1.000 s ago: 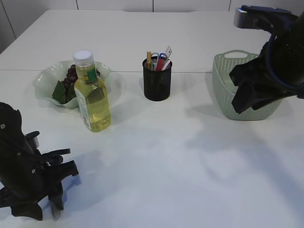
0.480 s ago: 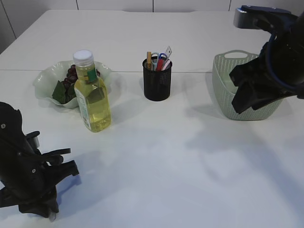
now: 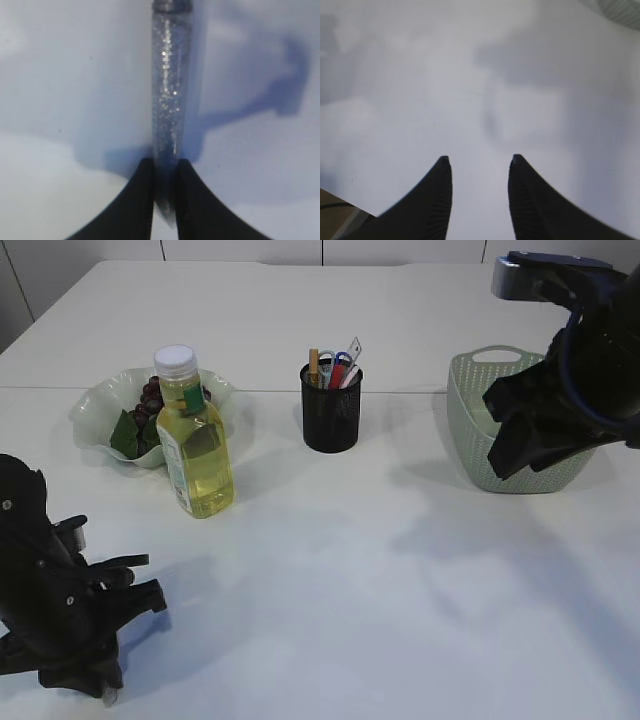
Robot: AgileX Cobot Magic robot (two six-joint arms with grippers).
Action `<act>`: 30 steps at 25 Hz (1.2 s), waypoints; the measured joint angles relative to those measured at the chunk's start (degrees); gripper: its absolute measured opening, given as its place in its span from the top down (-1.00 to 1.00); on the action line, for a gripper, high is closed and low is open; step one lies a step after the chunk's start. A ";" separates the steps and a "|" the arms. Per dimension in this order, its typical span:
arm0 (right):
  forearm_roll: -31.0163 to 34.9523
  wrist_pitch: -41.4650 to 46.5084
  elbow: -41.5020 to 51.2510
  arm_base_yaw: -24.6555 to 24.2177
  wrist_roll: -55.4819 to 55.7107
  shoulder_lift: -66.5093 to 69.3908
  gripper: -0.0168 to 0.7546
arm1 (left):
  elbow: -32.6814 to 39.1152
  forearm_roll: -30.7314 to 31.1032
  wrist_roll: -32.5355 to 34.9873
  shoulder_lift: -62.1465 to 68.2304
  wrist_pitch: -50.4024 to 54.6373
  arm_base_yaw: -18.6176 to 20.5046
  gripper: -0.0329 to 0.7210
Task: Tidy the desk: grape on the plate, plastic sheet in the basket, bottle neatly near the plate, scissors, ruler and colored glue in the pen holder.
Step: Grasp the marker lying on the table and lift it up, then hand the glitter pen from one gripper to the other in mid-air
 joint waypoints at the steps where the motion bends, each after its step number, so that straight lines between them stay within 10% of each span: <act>1: 0.00 0.00 0.00 0.00 0.00 0.00 0.15 | 0.00 0.00 1.08 -0.12 0.00 0.00 0.70; 20: 15.41 0.00 0.00 0.00 -5.45 0.00 0.15 | 0.20 -2.44 30.13 -26.66 1.73 0.00 0.71; 30: 40.20 -5.82 0.09 2.94 -21.53 0.00 0.15 | -4.31 -24.87 54.54 -31.83 1.14 0.00 0.71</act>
